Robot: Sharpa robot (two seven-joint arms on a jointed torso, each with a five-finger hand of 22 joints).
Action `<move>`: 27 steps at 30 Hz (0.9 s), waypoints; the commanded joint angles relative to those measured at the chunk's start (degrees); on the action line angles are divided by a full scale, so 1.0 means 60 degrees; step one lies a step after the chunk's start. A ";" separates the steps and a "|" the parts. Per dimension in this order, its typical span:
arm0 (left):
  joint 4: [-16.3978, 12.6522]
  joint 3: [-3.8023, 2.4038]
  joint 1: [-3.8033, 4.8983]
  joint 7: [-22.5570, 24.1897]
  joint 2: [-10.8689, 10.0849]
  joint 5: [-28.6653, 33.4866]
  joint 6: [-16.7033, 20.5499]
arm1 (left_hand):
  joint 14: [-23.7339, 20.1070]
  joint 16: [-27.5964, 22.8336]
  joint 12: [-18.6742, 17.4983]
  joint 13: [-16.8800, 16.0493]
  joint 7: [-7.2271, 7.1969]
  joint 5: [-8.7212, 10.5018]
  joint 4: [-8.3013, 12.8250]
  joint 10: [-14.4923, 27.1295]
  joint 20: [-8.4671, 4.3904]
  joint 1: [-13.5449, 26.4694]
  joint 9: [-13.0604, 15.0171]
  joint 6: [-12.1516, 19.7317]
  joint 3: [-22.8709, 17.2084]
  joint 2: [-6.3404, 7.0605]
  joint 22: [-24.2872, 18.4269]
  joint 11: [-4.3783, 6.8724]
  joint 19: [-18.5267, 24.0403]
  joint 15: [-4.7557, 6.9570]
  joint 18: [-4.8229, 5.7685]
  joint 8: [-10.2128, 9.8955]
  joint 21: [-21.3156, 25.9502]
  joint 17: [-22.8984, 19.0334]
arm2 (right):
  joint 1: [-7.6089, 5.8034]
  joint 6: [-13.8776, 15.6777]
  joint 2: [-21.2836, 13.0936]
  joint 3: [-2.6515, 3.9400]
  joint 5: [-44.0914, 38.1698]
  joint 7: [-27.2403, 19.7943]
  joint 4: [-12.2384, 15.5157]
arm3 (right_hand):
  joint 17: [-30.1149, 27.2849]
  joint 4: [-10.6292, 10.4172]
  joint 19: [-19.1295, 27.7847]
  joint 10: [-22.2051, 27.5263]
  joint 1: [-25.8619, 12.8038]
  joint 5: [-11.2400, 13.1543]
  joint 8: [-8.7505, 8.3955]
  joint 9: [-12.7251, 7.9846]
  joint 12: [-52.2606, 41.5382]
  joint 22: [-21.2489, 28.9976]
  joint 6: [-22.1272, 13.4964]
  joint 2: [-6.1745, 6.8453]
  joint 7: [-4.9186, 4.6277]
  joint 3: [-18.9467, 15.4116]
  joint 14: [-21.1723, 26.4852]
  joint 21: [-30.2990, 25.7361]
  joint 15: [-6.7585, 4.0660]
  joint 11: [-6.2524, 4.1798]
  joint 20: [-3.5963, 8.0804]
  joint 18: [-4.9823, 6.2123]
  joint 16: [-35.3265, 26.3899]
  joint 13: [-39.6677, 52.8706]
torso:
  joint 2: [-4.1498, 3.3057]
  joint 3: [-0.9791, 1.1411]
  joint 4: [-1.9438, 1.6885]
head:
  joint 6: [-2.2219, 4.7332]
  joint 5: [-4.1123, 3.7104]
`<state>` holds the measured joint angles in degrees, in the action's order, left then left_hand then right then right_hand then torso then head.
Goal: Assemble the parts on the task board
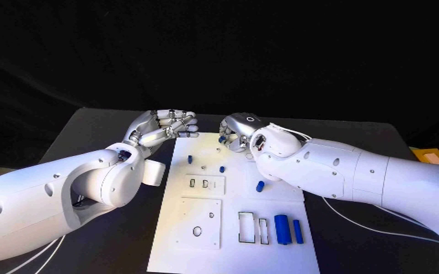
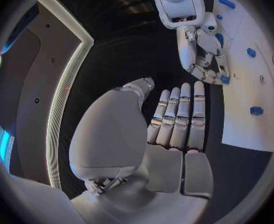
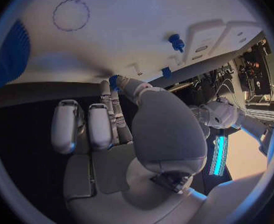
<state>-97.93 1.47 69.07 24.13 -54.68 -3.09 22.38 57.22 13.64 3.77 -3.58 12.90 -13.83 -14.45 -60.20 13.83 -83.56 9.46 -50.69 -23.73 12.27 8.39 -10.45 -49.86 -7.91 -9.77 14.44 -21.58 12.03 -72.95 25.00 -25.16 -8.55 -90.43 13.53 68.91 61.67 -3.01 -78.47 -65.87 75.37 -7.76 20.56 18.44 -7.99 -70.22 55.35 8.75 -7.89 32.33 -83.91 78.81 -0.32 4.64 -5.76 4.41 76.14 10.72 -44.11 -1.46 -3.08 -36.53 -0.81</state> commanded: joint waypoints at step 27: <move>0.0097 -0.0006 0.0045 0.0000 -0.0108 0.0042 -0.0274 | -0.0043 -0.0059 -0.0023 -0.0018 0.0169 0.0027 0.0107 0.0084 -0.0003 -0.0057 0.0012 0.0070 -0.0023 -0.0057 -0.0022 -0.0028 -0.0017 -0.0010 -0.0106 -0.0063 -0.0032 0.0026 | -0.0351 -0.0438 -0.3571 0.0197 0.1478 -0.0056 0.3083 | -0.0135 -0.0410 0.0020 -0.0689 -0.0186 -0.0222 -0.1012 0.0130 -0.1306 -0.0071 -0.1018 0.0878 -0.0211 -0.0952 -0.0143 -0.0183 0.0032 -0.0051 -0.0052 -0.0021 0.0076 0.0497 | 0.0116 0.0077 0.0208 | 0.0081 -0.0044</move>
<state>-97.31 1.49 69.24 23.89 -55.39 -3.04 22.04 57.22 13.64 3.77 -3.64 12.90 -13.83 -14.05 -59.99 13.83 -83.55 9.46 -50.69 -23.81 12.26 8.32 -10.65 -49.86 -7.91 -9.76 14.44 -21.58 12.11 -74.84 24.88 -45.96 -7.41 -86.92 13.47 86.77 60.73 -5.56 -78.08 -69.54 74.12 -9.09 14.66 19.21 -15.59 -70.48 49.52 13.88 -9.00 26.61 -84.10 77.61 0.27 4.40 -5.96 4.41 76.50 13.60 -43.59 -1.10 -2.15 -36.08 -0.85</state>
